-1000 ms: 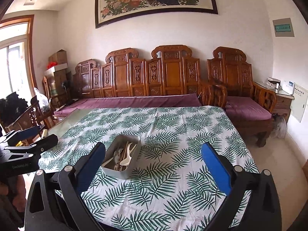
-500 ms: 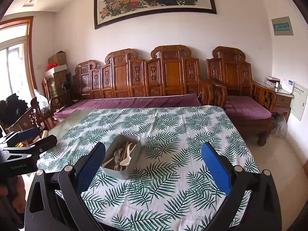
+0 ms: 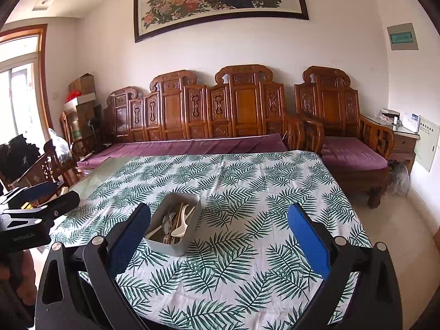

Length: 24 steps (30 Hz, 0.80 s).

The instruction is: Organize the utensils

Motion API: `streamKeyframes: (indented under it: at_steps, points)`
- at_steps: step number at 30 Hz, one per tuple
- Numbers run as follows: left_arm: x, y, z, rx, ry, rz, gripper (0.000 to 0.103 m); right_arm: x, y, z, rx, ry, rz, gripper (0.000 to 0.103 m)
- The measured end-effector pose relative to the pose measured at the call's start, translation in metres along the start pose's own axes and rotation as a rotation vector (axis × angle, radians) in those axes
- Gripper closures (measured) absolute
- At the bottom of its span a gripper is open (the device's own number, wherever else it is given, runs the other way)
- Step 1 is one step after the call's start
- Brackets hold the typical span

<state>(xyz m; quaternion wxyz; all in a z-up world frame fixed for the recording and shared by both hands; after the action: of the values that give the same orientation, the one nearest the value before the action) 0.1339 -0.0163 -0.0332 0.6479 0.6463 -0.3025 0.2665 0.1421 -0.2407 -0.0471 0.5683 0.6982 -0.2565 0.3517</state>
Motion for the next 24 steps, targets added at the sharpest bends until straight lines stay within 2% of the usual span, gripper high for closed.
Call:
streamKeyframes:
  at_steps: [24]
  points:
    - [0.0007, 0.0017, 0.0044, 0.001, -0.006, 0.003, 0.008, 0.0018, 0.0033, 0.0012, 0.0, -0.006, 0.005, 0.003]
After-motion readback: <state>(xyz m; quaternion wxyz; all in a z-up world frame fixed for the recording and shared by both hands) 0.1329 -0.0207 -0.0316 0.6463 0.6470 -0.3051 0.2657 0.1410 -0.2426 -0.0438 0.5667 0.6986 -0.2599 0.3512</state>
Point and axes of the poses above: each gripper's, at about its wrist camera, not at the fingertips, and y roughly against the way its jaws point, z to its right, x to its top, the point moved 8 cm from there along -y, roughly the way its jaws point, and after that the axes turned 12 degrees about -z, right-handed, at the moved point
